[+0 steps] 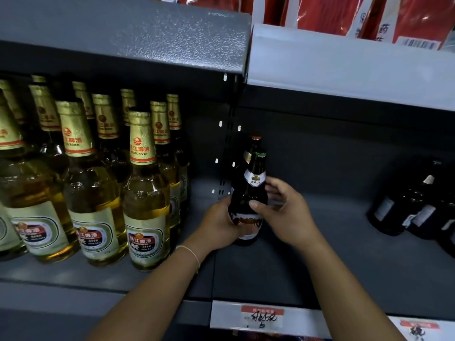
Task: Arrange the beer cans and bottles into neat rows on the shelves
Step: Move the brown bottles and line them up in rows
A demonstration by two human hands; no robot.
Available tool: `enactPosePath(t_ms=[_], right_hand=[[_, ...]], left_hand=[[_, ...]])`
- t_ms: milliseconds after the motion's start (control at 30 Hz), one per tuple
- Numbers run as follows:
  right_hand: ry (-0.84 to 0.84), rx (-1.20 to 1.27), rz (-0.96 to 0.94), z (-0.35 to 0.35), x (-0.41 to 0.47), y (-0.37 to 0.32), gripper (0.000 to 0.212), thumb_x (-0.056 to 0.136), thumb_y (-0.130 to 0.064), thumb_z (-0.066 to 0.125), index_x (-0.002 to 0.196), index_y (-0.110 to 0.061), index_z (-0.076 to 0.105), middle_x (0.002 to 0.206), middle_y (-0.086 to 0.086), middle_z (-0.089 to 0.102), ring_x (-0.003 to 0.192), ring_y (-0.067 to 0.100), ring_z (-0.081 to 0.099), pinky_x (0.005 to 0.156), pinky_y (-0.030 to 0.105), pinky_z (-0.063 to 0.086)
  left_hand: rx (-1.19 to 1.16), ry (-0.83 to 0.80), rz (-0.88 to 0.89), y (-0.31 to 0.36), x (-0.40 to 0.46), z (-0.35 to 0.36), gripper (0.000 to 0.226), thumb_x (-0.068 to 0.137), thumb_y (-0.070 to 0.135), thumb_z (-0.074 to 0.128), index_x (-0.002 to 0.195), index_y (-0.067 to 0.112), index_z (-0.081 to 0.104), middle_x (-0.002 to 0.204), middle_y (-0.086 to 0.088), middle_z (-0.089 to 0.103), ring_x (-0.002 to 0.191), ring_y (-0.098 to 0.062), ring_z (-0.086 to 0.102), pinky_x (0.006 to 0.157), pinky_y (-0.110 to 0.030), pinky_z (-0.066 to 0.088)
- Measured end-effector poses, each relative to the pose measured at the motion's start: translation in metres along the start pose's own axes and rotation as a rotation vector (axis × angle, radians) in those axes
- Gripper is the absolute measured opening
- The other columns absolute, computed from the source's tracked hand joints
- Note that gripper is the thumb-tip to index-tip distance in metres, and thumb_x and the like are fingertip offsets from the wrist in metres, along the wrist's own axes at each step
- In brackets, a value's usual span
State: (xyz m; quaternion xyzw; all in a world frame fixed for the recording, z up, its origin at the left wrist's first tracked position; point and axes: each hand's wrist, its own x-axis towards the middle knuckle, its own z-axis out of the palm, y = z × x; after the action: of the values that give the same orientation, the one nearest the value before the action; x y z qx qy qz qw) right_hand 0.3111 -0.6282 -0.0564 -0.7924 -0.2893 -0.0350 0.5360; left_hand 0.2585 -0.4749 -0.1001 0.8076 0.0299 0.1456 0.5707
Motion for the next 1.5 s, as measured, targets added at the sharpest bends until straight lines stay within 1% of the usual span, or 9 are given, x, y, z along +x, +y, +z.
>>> enactPosePath(t_ms=[167,400,667,833,933,1067,1267,1433,1500], right_hand=[[0.017,-0.008,0.002,0.002,0.003,0.003,0.055,0.082,-0.013,0.077,0.132,-0.024,0.055,0.109,-0.024,0.054,0.093,-0.030,0.048,0.074,-0.003,0.040],[0.051,-0.015,-0.014,0.007,0.004,0.013,0.054,0.082,-0.018,0.077,0.132,-0.025,0.057,0.125,-0.009,0.059,0.107,-0.011,0.054,0.079,0.002,0.045],[0.071,-0.031,-0.028,0.008,0.005,0.020,0.055,0.084,-0.023,0.075,0.135,-0.023,0.056,0.129,-0.007,0.059,0.116,-0.001,0.056,0.092,0.025,0.055],[0.074,-0.076,-0.019,0.006,0.003,0.022,0.054,0.085,-0.033,0.074,0.135,-0.022,0.056,0.128,-0.007,0.060,0.115,0.001,0.057,0.091,0.020,0.052],[0.106,-0.096,0.009,-0.002,0.002,0.024,0.046,0.087,-0.036,0.071,0.129,-0.021,0.061,0.122,-0.007,0.063,0.108,0.000,0.059,0.083,0.010,0.047],[0.164,-0.065,0.024,-0.028,0.000,0.024,0.036,0.091,-0.033,0.067,0.123,-0.018,0.065,0.113,-0.005,0.067,0.102,0.000,0.062,0.089,0.020,0.053],[0.262,-0.175,-0.022,-0.105,0.001,0.029,0.031,0.094,-0.026,0.064,0.122,-0.012,0.065,0.109,-0.004,0.066,0.090,-0.008,0.058,0.074,-0.001,0.043],[0.370,-0.263,-0.001,-0.183,0.002,0.046,0.028,0.093,-0.020,0.064,0.117,-0.006,0.068,0.105,0.001,0.070,0.091,0.009,0.064,0.070,-0.001,0.041],[0.430,-0.289,0.004,-0.211,0.002,0.055,0.025,0.093,-0.020,0.064,0.114,-0.010,0.069,0.098,0.001,0.070,0.090,0.015,0.067,0.073,0.011,0.046]], left_hand=[[0.056,0.027,0.022,-0.004,0.002,0.001,0.052,0.068,0.018,0.088,0.109,0.031,0.059,0.101,0.015,0.069,0.091,0.007,0.065,0.075,-0.010,0.049],[0.084,0.071,0.020,-0.013,-0.001,0.002,0.056,0.064,0.023,0.090,0.108,0.032,0.057,0.100,0.015,0.068,0.091,0.004,0.066,0.078,-0.013,0.053],[0.098,0.061,0.022,-0.010,-0.001,0.003,0.054,0.067,0.022,0.089,0.109,0.032,0.056,0.101,0.016,0.067,0.091,0.006,0.064,0.076,-0.008,0.050],[0.488,0.017,0.010,0.009,-0.005,-0.005,0.051,0.069,0.047,0.082,0.111,0.024,0.063,0.103,0.010,0.067,0.094,-0.006,0.064,0.067,-0.004,0.042],[0.858,-0.070,-0.088,0.039,-0.014,-0.010,0.039,0.076,0.054,0.070,0.094,0.019,0.066,0.099,0.002,0.066,0.092,-0.018,0.063,0.073,-0.025,0.050],[0.862,-0.050,0.014,0.077,-0.024,0.004,0.030,0.082,0.047,0.067,0.083,0.017,0.065,0.086,0.004,0.063,0.085,-0.016,0.060,0.075,-0.028,0.050],[0.517,-0.006,0.288,0.111,-0.007,0.066,0.035,0.094,0.027,0.058,0.127,0.014,0.058,0.095,0.002,0.069,0.087,-0.012,0.062,0.083,-0.025,0.049],[0.451,-0.042,0.332,0.127,0.022,0.133,0.052,0.096,0.022,0.053,0.145,0.016,0.038,0.129,-0.002,0.058,0.113,-0.014,0.056,0.100,-0.031,0.046],[0.462,-0.059,0.346,0.133,0.033,0.160,0.054,0.097,0.021,0.052,0.148,0.014,0.034,0.136,-0.004,0.052,0.121,-0.017,0.051,0.103,-0.029,0.042]])
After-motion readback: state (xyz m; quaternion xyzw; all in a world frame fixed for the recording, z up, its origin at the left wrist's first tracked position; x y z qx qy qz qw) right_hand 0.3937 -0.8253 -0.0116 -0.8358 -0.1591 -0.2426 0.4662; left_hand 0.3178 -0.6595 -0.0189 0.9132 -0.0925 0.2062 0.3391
